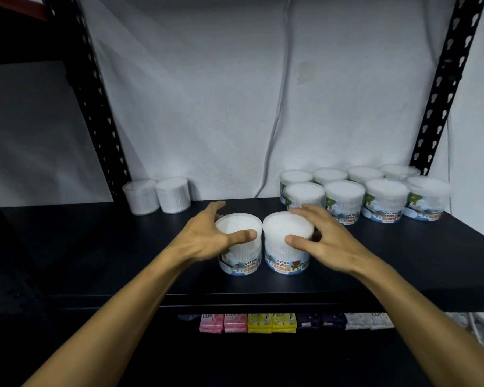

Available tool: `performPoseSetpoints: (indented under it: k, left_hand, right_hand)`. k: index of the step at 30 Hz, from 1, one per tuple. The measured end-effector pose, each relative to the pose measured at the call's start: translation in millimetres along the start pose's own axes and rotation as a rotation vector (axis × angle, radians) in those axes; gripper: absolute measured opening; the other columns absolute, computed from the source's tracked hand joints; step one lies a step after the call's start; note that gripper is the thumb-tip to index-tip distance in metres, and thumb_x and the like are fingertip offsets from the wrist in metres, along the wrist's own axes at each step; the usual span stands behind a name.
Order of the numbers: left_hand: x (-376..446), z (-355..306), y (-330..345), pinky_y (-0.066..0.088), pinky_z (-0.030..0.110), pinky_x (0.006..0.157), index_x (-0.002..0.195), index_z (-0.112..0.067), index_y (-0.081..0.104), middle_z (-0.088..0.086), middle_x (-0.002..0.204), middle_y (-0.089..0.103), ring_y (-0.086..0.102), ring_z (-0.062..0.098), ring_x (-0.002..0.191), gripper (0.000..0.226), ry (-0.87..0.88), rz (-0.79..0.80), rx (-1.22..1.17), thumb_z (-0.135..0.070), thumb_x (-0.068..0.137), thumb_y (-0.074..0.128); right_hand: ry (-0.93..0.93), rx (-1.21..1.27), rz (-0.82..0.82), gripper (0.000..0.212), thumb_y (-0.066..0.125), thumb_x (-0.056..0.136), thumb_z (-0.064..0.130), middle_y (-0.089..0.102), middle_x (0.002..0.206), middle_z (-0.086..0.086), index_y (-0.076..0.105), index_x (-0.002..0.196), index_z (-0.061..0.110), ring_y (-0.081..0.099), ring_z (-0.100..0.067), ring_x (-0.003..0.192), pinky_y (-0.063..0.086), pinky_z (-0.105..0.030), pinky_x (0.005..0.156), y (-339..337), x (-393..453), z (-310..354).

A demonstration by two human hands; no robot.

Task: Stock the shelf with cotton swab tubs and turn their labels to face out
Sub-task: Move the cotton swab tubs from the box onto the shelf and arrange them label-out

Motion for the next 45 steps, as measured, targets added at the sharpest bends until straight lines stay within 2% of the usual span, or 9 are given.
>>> performPoseSetpoints:
  k: [3,9,18,23,27,29,36,41,45]
  left_hand:
    - [-8,2,2,0.043,0.047,0.104,0.147,-0.028,0.028,-0.001,0.145,0.045,0.048,0.023,0.128,0.125,-0.061,-0.125,0.048,-0.09,0.045,0.064]
    - [-12,-2,8,0.044,0.042,0.103,0.146,-0.022,0.03,0.003,0.142,0.047,0.048,0.025,0.128,0.109,-0.073,-0.247,0.023,-0.07,0.059,0.076]
    - [-5,3,5,0.045,0.025,0.087,0.129,-0.025,0.051,-0.007,0.123,0.057,0.056,0.013,0.107,0.078,0.008,-0.118,-0.097,-0.053,0.063,0.083]
    - [1,5,4,0.045,0.026,0.087,0.131,-0.027,0.051,-0.006,0.124,0.057,0.056,0.014,0.109,0.076,0.048,-0.071,-0.056,-0.051,0.066,0.081]
    - [5,8,3,0.049,0.032,0.095,0.133,-0.027,0.05,-0.006,0.125,0.058,0.057,0.014,0.11,0.079,0.059,-0.032,-0.037,-0.052,0.064,0.081]
    - [7,8,4,0.05,0.033,0.095,0.132,-0.029,0.05,-0.007,0.124,0.058,0.057,0.013,0.109,0.079,0.067,-0.012,-0.036,-0.052,0.063,0.08]
    - [9,10,4,0.049,0.032,0.096,0.131,-0.03,0.051,-0.009,0.124,0.058,0.058,0.012,0.109,0.08,0.084,-0.002,-0.049,-0.053,0.061,0.079]
    - [11,13,5,0.05,0.034,0.097,0.132,-0.029,0.052,-0.01,0.124,0.059,0.058,0.012,0.11,0.079,0.088,-0.007,-0.069,-0.052,0.062,0.08]
    - [11,13,5,0.05,0.035,0.097,0.131,-0.032,0.052,-0.01,0.122,0.06,0.059,0.011,0.109,0.087,0.079,-0.008,-0.071,-0.06,0.052,0.076]
  right_hand:
    - [0.058,0.008,-0.173,0.074,0.065,0.071,0.064,0.029,0.143,0.006,0.045,0.135,0.033,0.037,-0.014,0.131,0.038,-0.04,0.108,2,-6,1]
    - [0.094,0.004,-0.275,0.065,0.073,0.071,0.054,0.04,0.123,0.006,0.058,0.125,0.02,0.041,-0.007,0.11,0.033,-0.017,0.095,12,-10,2]
    - [0.01,0.113,-0.166,0.05,0.076,0.074,0.039,0.047,0.123,0.011,0.063,0.119,0.023,0.046,-0.006,0.117,0.034,-0.019,0.1,7,-1,-14]
    - [-0.028,0.184,-0.081,0.048,0.076,0.075,0.036,0.047,0.128,0.013,0.063,0.119,0.024,0.045,-0.006,0.123,0.035,-0.027,0.108,6,6,-24]
    - [-0.038,0.212,-0.046,0.052,0.076,0.072,0.044,0.047,0.13,0.013,0.064,0.119,0.026,0.044,-0.005,0.125,0.036,-0.035,0.11,7,8,-28]
    - [-0.042,0.213,-0.038,0.061,0.073,0.066,0.055,0.046,0.13,0.015,0.064,0.119,0.027,0.044,-0.003,0.125,0.036,-0.035,0.11,7,9,-27]
    - [-0.054,0.235,-0.059,0.066,0.068,0.059,0.062,0.047,0.128,0.015,0.063,0.117,0.029,0.044,-0.003,0.125,0.036,-0.032,0.11,9,10,-28]
    - [-0.09,0.267,-0.071,0.043,0.077,0.074,0.034,0.048,0.129,0.011,0.064,0.115,0.029,0.044,-0.005,0.125,0.034,-0.033,0.111,9,10,-28]
    - [-0.089,0.293,-0.068,0.04,0.077,0.076,0.029,0.047,0.129,0.013,0.063,0.113,0.031,0.044,-0.004,0.125,0.034,-0.031,0.111,10,11,-29]
Point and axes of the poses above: each hand's wrist, its own x-axis towards the middle knuckle, its own y-axis out of the palm, z = x × y, the point moved 6 cm from there along x, towards the middle knuckle
